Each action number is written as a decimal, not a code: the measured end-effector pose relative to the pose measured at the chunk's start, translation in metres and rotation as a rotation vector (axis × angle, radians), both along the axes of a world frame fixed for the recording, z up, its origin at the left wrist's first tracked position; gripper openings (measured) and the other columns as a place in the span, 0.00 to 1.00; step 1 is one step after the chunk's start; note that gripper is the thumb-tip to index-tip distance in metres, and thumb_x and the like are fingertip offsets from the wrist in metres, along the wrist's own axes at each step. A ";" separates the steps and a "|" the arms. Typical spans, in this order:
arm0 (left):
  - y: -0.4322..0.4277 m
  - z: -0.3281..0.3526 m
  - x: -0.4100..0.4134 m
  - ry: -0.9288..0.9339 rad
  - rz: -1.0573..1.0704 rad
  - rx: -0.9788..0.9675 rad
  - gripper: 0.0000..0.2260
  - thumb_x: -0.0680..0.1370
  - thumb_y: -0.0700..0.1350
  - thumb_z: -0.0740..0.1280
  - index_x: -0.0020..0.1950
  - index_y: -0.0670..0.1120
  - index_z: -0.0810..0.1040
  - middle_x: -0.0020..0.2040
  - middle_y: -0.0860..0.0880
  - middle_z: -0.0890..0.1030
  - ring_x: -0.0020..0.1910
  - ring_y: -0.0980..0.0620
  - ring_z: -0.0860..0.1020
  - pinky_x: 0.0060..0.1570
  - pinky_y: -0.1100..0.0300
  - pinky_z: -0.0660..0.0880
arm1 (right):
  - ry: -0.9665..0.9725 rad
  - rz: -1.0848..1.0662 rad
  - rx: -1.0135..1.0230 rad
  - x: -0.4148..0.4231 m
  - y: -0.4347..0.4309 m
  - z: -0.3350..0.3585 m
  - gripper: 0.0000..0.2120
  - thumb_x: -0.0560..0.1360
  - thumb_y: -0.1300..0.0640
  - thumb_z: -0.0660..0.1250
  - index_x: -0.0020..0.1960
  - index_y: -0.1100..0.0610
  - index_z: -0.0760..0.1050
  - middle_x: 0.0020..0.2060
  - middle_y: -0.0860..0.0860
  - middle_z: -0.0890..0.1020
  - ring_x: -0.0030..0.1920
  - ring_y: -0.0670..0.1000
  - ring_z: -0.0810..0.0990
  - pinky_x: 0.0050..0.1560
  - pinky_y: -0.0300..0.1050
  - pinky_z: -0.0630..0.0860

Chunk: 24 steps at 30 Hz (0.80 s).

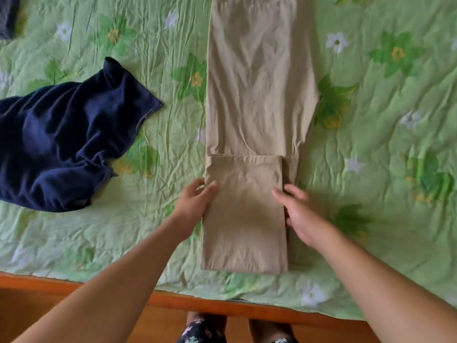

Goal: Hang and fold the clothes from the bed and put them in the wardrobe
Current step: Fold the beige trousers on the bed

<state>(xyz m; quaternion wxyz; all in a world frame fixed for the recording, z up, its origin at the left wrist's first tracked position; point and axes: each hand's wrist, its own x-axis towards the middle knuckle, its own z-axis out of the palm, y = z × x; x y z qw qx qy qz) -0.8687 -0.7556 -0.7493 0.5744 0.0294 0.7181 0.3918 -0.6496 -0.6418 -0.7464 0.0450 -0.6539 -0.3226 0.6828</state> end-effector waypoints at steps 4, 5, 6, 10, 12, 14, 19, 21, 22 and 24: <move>0.062 -0.010 -0.020 0.175 -0.025 0.005 0.07 0.78 0.52 0.71 0.49 0.49 0.82 0.42 0.52 0.86 0.41 0.52 0.83 0.36 0.58 0.79 | -0.050 0.063 0.170 -0.033 0.055 -0.013 0.06 0.77 0.48 0.71 0.48 0.51 0.79 0.44 0.47 0.85 0.42 0.48 0.81 0.37 0.40 0.71; 0.069 -0.013 -0.023 0.194 -0.029 -0.010 0.08 0.78 0.53 0.72 0.46 0.49 0.82 0.39 0.52 0.84 0.39 0.52 0.82 0.35 0.58 0.77 | -0.057 0.055 0.186 -0.035 0.061 -0.017 0.06 0.78 0.50 0.70 0.47 0.51 0.79 0.45 0.49 0.85 0.44 0.50 0.82 0.40 0.42 0.72; 0.072 -0.014 -0.025 0.189 -0.020 -0.022 0.10 0.77 0.53 0.72 0.44 0.48 0.81 0.38 0.52 0.83 0.37 0.52 0.80 0.35 0.58 0.75 | -0.050 0.029 0.184 -0.036 0.065 -0.019 0.06 0.79 0.51 0.70 0.46 0.52 0.79 0.46 0.51 0.85 0.44 0.52 0.82 0.40 0.43 0.73; 0.058 -0.007 -0.023 0.026 -0.015 -0.049 0.13 0.76 0.54 0.73 0.50 0.44 0.82 0.42 0.49 0.85 0.40 0.51 0.83 0.36 0.58 0.77 | -0.011 -0.001 0.035 -0.024 0.059 -0.017 0.05 0.78 0.49 0.71 0.47 0.50 0.79 0.44 0.49 0.85 0.38 0.49 0.82 0.35 0.41 0.68; 0.031 -0.003 -0.019 -0.081 -0.052 -0.043 0.12 0.79 0.51 0.71 0.57 0.44 0.81 0.48 0.46 0.86 0.46 0.49 0.85 0.43 0.55 0.80 | 0.027 0.039 -0.090 -0.013 0.041 -0.011 0.07 0.77 0.49 0.72 0.52 0.46 0.76 0.44 0.45 0.85 0.40 0.44 0.83 0.39 0.44 0.69; 0.003 0.001 -0.013 -0.102 -0.099 -0.065 0.07 0.81 0.47 0.68 0.56 0.46 0.82 0.50 0.44 0.86 0.49 0.45 0.84 0.48 0.51 0.79 | -0.026 0.125 -0.091 -0.001 0.020 -0.006 0.16 0.77 0.52 0.73 0.61 0.44 0.72 0.51 0.45 0.84 0.48 0.45 0.81 0.47 0.47 0.72; 0.023 0.026 -0.020 0.038 -0.185 0.002 0.08 0.83 0.43 0.65 0.49 0.50 0.83 0.49 0.39 0.85 0.46 0.42 0.82 0.49 0.40 0.79 | -0.030 0.252 0.165 -0.018 0.037 0.015 0.03 0.79 0.60 0.70 0.52 0.58 0.81 0.49 0.61 0.85 0.54 0.65 0.82 0.58 0.60 0.78; 0.066 0.048 -0.040 0.119 -0.183 0.128 0.08 0.83 0.44 0.65 0.49 0.51 0.83 0.46 0.44 0.86 0.45 0.46 0.85 0.44 0.45 0.82 | 0.050 0.165 0.274 -0.040 0.076 0.038 0.12 0.78 0.58 0.71 0.60 0.62 0.79 0.52 0.61 0.84 0.55 0.61 0.83 0.61 0.62 0.78; 0.094 0.061 -0.054 0.146 -0.161 0.196 0.08 0.83 0.44 0.65 0.49 0.53 0.82 0.45 0.47 0.86 0.43 0.48 0.85 0.41 0.50 0.82 | 0.092 0.126 0.341 -0.051 0.101 0.049 0.17 0.76 0.55 0.73 0.60 0.64 0.78 0.52 0.62 0.84 0.54 0.58 0.83 0.59 0.58 0.78; 0.148 0.080 -0.081 0.170 -0.065 0.312 0.06 0.82 0.44 0.67 0.50 0.54 0.82 0.45 0.48 0.86 0.42 0.50 0.85 0.39 0.54 0.82 | 0.157 0.072 0.447 -0.075 0.154 0.069 0.21 0.72 0.48 0.73 0.57 0.62 0.77 0.52 0.62 0.84 0.51 0.56 0.81 0.53 0.54 0.75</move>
